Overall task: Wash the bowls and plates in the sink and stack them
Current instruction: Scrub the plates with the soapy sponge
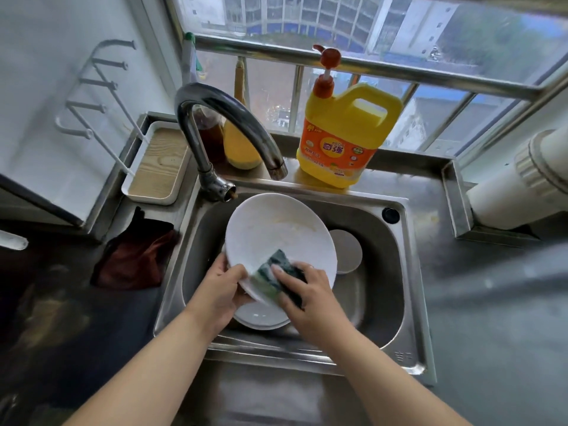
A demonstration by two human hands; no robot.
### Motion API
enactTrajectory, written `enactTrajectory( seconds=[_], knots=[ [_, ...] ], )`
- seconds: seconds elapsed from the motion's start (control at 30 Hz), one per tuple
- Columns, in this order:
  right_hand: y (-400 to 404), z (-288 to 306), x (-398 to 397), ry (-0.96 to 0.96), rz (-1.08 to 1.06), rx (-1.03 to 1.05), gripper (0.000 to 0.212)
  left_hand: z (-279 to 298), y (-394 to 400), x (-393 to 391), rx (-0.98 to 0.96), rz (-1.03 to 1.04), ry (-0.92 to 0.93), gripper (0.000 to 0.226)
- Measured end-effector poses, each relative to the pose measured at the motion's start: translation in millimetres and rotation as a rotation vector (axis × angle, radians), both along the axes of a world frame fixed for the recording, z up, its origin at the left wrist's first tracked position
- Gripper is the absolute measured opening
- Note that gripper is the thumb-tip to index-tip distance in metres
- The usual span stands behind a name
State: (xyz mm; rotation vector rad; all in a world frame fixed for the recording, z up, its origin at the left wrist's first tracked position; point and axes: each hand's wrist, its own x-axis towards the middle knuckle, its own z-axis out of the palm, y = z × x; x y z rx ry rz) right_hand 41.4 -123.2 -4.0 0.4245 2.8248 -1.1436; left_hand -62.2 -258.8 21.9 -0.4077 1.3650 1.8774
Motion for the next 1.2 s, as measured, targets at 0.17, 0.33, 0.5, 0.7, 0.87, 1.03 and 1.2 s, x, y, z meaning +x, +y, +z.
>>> enactTrajectory(
  seconds=[0.17, 0.33, 0.5, 0.7, 0.87, 1.03, 1.2],
  knots=[
    [63.0, -14.8, -5.4, -0.105, -0.162, 0.223, 0.044, 5.5, -6.2, -3.0, -0.039, -0.036, -0.009, 0.046],
    [19.2, -1.2, -12.6, -0.032, -0.188, 0.082, 0.048, 10.2, 8.4, -8.7, 0.003, -0.041, 0.009, 0.048],
    [2.8, 3.3, -1.0, 0.050, -0.034, 0.001, 0.045, 10.0, 10.4, -10.7, 0.005, -0.072, 0.016, 0.048],
    [60.1, -5.2, -13.7, -0.132, -0.246, 0.243, 0.046, 12.1, 10.8, -15.0, -0.018, -0.093, 0.008, 0.042],
    [5.8, 12.4, -13.8, 0.041, -0.140, 0.018, 0.046, 13.1, 16.4, -21.6, -0.004, -0.092, 0.037, 0.042],
    [14.0, 6.9, 0.4, 0.058, -0.055, -0.051, 0.045, 9.7, 7.3, -23.4, 0.003, -0.152, 0.034, 0.047],
    [65.2, 3.1, 1.5, -0.135, -0.180, 0.242, 0.046, 14.8, 1.8, -29.3, -0.020, -0.188, 0.030, 0.043]
  ],
)
